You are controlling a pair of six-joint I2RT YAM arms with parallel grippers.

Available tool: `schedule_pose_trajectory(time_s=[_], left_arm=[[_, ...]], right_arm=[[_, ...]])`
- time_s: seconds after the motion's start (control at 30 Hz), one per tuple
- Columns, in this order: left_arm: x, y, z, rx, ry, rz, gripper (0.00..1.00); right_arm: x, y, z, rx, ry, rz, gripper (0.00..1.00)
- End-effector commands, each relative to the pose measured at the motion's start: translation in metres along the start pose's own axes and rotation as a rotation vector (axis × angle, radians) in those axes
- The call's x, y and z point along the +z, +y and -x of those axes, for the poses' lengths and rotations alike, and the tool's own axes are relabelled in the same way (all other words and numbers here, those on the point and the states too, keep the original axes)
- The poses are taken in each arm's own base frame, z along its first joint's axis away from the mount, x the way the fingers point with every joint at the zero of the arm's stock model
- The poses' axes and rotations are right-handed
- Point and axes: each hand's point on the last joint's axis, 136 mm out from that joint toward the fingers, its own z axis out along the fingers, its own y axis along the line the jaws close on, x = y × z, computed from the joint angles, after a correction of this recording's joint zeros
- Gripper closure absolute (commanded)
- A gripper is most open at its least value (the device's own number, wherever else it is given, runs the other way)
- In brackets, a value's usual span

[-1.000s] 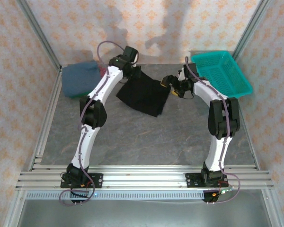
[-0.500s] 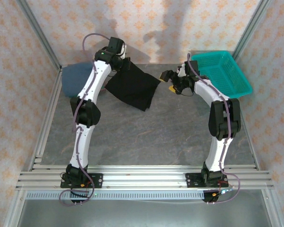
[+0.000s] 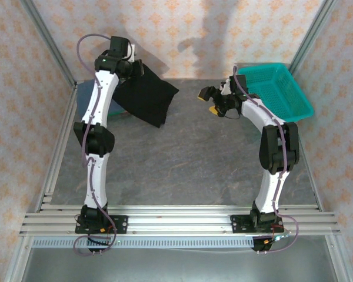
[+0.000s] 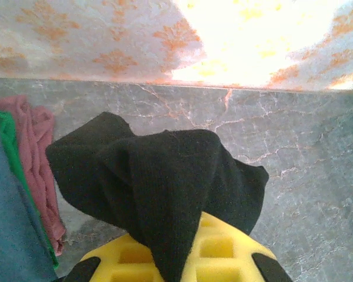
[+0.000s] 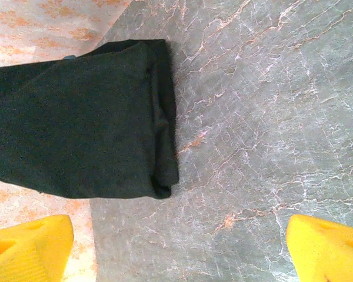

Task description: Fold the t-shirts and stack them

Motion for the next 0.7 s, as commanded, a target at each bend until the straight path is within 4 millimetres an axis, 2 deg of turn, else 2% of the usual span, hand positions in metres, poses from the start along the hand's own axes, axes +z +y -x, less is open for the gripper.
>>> schedule_pose_trajectory(time_s=[0.0,0.2,0.33,0.67], left_arm=[[-0.065,-0.021,0.05,-0.006,-0.186,-0.072,1.0],[-0.09,-0.001,0.084,-0.092,-0.302,-0.095,1.0],[-0.106,0.009,0.099,-0.127,-0.357,-0.098,1.0],[-0.129,0.05,0.112,-0.157,-0.405,-0.048,1.0]], right_arm=[[0.001,0.011,0.006,-0.02,-0.016,0.041,0.07],[0.003,0.006,0.003,-0.008,-0.007,0.039,0.06],[0.004,0.004,0.001,-0.005,-0.003,0.035,0.06],[0.008,0.0,-0.002,0.017,0.004,0.046,0.04]])
